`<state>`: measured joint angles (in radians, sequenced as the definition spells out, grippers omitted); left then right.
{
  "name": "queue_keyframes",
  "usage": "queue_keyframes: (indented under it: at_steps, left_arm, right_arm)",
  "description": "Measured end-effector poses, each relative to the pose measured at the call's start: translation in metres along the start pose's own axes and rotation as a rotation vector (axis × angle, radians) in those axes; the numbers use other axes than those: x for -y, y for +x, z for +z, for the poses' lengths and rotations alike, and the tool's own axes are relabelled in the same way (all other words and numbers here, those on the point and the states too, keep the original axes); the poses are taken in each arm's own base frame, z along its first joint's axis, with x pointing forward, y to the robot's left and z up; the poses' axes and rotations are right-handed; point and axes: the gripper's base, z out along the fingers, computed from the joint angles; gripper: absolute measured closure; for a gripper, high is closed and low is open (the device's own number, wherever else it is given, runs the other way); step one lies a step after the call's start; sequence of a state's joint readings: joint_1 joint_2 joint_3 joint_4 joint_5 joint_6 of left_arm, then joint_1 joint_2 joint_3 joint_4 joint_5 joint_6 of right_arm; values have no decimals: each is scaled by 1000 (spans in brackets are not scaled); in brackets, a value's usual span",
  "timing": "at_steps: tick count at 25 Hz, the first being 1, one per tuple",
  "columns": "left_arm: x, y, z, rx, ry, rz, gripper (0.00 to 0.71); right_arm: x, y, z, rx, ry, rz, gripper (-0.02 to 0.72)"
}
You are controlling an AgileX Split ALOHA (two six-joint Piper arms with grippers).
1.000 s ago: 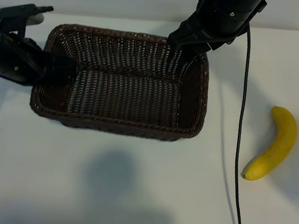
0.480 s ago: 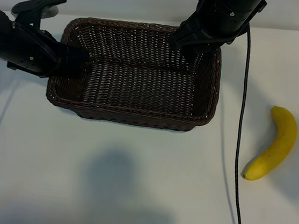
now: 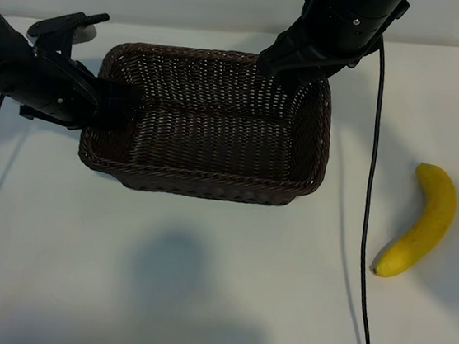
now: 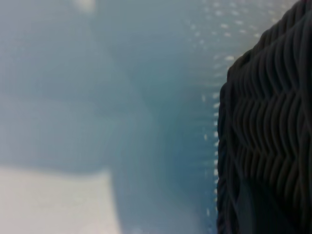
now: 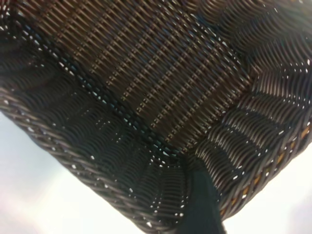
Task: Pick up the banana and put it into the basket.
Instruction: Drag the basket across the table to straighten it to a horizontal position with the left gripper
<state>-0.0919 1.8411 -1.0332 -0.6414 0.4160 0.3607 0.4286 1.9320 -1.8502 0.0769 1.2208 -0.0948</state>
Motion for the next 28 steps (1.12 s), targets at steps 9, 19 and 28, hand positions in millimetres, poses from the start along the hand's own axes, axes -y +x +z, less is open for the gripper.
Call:
queue_keyframes:
  at_steps: [9,19,28]
  left_arm:
    - [0,0,1,2,1,-11,561]
    - [1,2,1,-17,16,-27,452]
    - [3,3,1,-39,34,-45,128]
  right_arm:
    - [0,0,0,0,0,0,191]
    - [0,0,0,0,0,0,191]
    - [0,0,0,0,0,0,191]
